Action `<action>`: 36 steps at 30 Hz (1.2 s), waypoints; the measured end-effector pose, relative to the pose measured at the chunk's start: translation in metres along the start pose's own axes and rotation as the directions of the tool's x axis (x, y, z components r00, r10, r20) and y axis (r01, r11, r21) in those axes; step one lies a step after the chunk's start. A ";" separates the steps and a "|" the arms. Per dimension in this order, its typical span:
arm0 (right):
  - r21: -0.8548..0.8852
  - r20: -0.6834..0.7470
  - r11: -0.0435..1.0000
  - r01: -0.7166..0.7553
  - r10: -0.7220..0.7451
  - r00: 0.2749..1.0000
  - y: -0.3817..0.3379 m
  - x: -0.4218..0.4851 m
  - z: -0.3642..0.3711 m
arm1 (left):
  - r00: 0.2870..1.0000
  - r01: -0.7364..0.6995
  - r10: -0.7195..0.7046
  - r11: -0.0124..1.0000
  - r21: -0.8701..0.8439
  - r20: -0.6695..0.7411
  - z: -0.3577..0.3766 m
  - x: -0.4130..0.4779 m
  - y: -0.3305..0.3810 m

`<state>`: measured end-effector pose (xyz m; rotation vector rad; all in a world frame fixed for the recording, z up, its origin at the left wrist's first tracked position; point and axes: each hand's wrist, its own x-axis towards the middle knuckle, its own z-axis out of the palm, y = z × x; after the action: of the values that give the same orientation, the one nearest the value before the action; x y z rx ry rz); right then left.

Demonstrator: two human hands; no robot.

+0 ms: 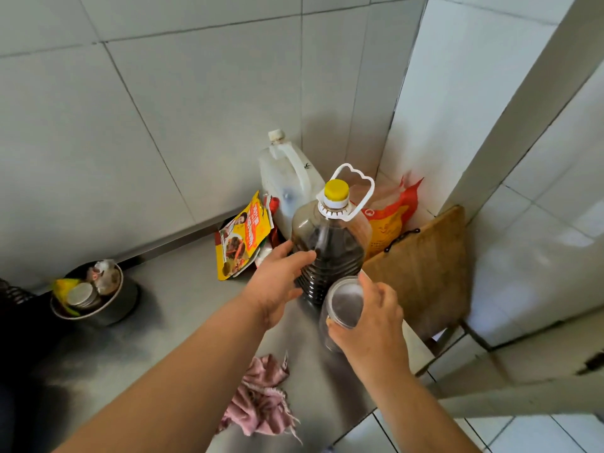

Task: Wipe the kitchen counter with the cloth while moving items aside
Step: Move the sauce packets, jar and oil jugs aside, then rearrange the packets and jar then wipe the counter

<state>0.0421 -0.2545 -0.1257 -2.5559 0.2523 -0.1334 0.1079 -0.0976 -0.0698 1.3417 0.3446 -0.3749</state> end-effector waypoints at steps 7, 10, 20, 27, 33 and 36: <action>0.045 0.111 0.972 0.232 -0.235 0.966 -0.041 -0.021 0.018 | 0.960 0.049 -0.047 0.999 -0.002 -0.277 -0.065 -0.034 -0.024; 0.052 0.136 0.951 0.304 -0.309 0.941 -0.069 -0.016 0.033 | 0.930 0.041 -0.039 0.999 -0.003 -0.366 -0.099 -0.052 -0.030; -0.081 0.198 0.946 0.315 -0.294 0.935 -0.112 0.007 0.069 | 0.826 -0.005 -0.005 1.000 -0.015 -0.564 -0.164 -0.109 -0.029; -0.099 0.079 0.797 0.595 -0.590 0.804 -0.139 -0.009 0.063 | 0.761 -0.002 0.067 0.995 0.101 -0.646 -0.175 -0.124 -0.021; 0.125 0.190 0.628 0.768 -0.775 0.603 -0.186 -0.030 0.074 | 0.647 0.041 0.252 0.931 0.363 -0.720 -0.188 -0.141 0.006; 0.229 0.265 0.557 0.798 -0.825 0.500 -0.213 -0.050 0.084 | 0.588 0.058 0.374 0.865 0.498 -0.717 -0.203 -0.163 0.019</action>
<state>0.0379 -0.0246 -0.0822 -2.3336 -1.1208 -0.0339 -0.0341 0.1153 -0.0198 1.9876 0.9229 0.3890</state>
